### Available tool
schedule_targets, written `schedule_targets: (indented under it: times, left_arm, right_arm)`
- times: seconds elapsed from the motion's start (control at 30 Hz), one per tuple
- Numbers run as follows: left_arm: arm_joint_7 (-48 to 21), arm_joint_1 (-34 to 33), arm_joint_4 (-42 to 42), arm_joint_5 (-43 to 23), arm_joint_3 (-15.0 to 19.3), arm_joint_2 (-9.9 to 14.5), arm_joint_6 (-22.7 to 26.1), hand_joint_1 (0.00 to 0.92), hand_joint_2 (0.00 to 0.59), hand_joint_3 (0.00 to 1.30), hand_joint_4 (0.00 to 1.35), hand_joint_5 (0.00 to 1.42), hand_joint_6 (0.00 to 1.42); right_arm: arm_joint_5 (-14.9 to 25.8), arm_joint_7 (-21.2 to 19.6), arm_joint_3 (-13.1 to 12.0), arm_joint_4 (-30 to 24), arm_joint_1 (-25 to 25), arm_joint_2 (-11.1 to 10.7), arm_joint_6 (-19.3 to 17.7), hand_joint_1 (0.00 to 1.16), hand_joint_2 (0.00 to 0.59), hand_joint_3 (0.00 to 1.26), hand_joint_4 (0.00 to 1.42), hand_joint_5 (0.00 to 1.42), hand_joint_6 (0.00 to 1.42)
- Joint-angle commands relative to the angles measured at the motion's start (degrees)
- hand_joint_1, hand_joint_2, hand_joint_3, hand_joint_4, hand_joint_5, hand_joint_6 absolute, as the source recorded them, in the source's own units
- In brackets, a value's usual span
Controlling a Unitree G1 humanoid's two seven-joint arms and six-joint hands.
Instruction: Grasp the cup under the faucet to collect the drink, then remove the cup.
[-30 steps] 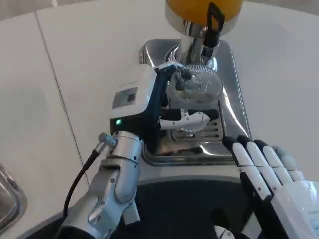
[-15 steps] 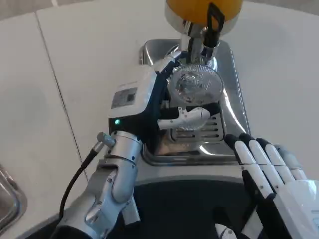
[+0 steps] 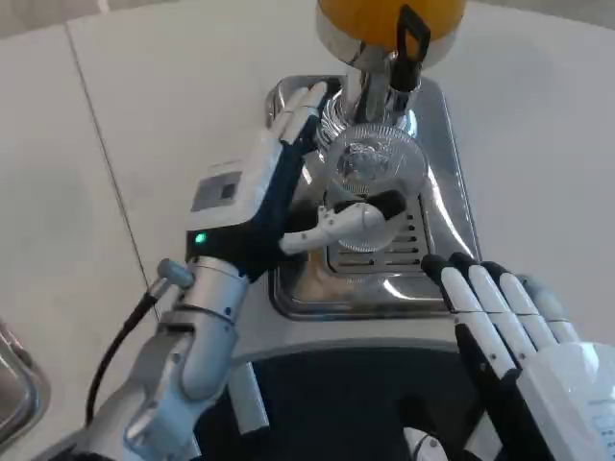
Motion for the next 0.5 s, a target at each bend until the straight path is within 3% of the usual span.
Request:
schedule_targets:
  times: [0.03,0.17,0.33,0.5]
  left_arm:
    - [-2.1,1.9,-2.7,-1.8,2.3,2.9,-0.9,0.000,0.000,0.05,0.00,0.30,0.29]
    - [-3.5,3.4,-6.0,-2.4,4.3,5.9,-1.1,0.000,0.000,0.00,0.00,0.22,0.23]
    - [-6.1,7.6,-13.5,-1.1,7.9,11.6,0.2,0.000,0.000,0.00,0.00,0.11,0.13]
    - [-11.5,15.3,-25.5,5.9,9.8,17.6,6.1,0.000,0.000,0.00,0.00,0.00,0.02]
  right_arm:
    - [-0.4,-1.0,0.0,0.4,1.0,-0.2,-0.1,0.27,0.511,0.02,0.00,0.00,0.00]
    - [-0.3,-1.4,0.2,0.2,1.5,0.0,0.0,0.27,0.508,0.02,0.00,0.00,0.00]
    - [1.0,-1.1,-0.3,-1.3,1.6,0.6,0.4,0.26,0.502,0.02,0.00,0.00,0.00]
    - [2.0,-0.2,-0.5,-2.4,1.8,1.3,0.7,0.26,0.498,0.02,0.00,0.00,0.00]
